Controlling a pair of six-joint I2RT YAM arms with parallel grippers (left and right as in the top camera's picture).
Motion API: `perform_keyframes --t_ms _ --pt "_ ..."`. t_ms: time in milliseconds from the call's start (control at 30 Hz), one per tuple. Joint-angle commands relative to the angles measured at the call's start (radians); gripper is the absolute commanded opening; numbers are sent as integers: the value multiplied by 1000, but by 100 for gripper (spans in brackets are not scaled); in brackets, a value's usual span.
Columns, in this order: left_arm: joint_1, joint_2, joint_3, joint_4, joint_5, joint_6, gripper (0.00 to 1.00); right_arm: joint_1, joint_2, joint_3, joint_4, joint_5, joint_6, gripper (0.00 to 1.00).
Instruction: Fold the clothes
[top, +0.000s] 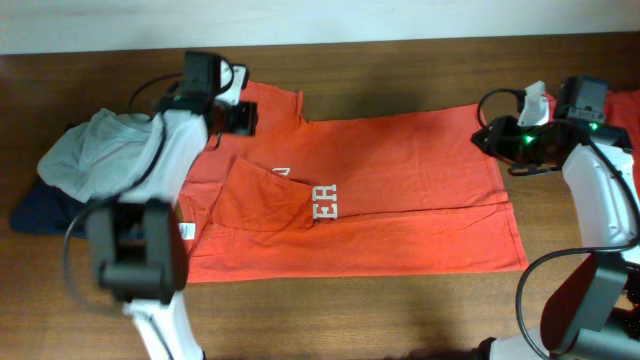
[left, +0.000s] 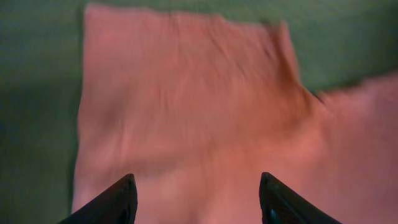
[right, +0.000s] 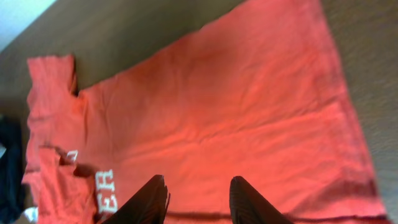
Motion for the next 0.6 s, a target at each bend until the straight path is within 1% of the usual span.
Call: perform_keyframes --t_ms 0,67,100,133,200,267,500,567 --pt "0 261 286 20 -34 122 66 33 -11 7 -35 -16 -18 38" --pt "0 368 399 64 -79 172 67 49 -11 7 -66 -13 -34 38" --pt "0 397 418 98 -105 174 68 53 -11 6 -73 -9 -45 38" --pt "0 424 432 146 -140 174 73 58 -11 5 -84 -1 -45 38" --pt "3 455 433 228 -203 174 73 59 -11 3 -108 28 -45 38" --pt "8 479 433 271 -236 174 73 59 -11 3 -129 66 -44 38" --pt "37 550 433 331 -164 174 72 59 -11 1 -142 78 -45 37" --pt "37 564 433 330 -164 174 69 59 -11 1 -142 78 -45 37"
